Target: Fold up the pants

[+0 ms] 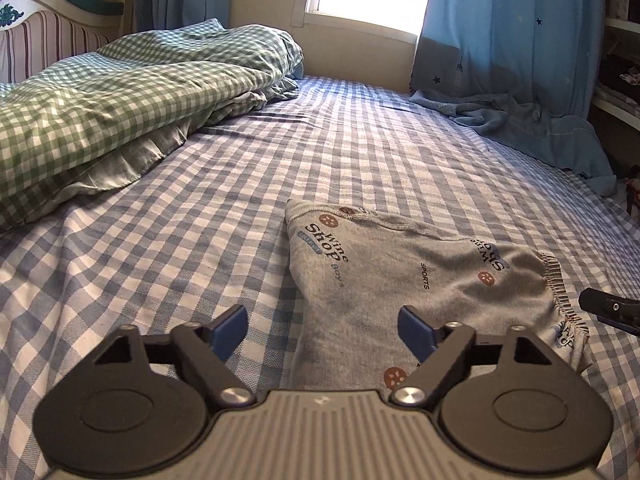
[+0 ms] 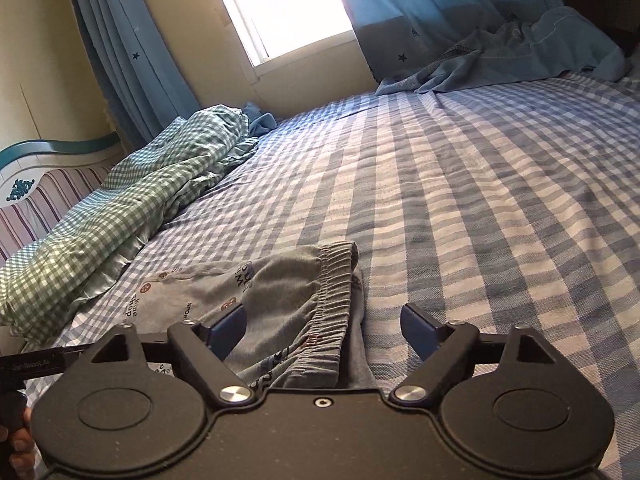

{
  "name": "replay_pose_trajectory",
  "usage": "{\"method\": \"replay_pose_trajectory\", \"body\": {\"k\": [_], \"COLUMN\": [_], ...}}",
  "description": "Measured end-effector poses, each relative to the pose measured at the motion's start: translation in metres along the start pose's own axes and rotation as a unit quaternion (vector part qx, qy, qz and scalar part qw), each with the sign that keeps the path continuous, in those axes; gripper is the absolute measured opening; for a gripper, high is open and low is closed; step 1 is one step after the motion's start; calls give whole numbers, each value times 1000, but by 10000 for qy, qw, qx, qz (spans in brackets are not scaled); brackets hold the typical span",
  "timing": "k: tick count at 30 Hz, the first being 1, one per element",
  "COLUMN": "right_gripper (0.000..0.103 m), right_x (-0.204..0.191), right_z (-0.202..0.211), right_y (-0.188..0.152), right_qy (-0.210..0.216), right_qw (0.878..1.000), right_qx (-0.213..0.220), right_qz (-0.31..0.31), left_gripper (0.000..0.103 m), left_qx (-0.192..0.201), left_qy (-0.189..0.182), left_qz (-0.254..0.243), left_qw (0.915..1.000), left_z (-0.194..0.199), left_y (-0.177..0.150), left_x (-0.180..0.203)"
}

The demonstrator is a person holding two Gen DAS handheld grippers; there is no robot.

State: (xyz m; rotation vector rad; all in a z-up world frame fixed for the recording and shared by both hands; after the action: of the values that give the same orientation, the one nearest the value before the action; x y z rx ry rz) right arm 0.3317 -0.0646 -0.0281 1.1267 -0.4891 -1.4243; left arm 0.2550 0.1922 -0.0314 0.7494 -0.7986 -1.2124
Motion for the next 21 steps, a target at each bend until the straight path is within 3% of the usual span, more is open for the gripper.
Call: {"method": "replay_pose_trajectory", "body": {"k": [2,5,15,21], "right_gripper": [100,102,102,102], "right_x": [-4,-12,-49,-59], "right_z": [8,25,102,146], "right_y": [2,4,-7,-27], "right_qy": [-61,-18,84,8], "right_qw": [9998,9990,9874,9796], "right_qx": [95,274,942,1206], "right_qz": [156,344,1267,1606], "left_gripper": [99,102,103,103], "left_qx": [98,250,797,878], "left_qy": [48,54,153,94], "left_qz": [-28,-65,-15,-179], "left_qw": [9999,9997,9967,9959], "left_z": [9,26,99,135], "left_y": [3,5,-19,-46], "left_x": [2,5,15,22]}}
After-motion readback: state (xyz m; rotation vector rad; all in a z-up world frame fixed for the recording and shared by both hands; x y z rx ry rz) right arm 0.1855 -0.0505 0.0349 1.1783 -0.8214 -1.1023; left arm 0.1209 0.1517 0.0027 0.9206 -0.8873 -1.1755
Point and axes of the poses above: each gripper's, at about its wrist camera, not at the fingertips, and z roughly against the way its jaws point, x to its right, y to its top, the point moved 6 cm from there along -z, roughly the way its jaws point, and after that the axes turned 9 degrees about x, right-handed, at the moved point
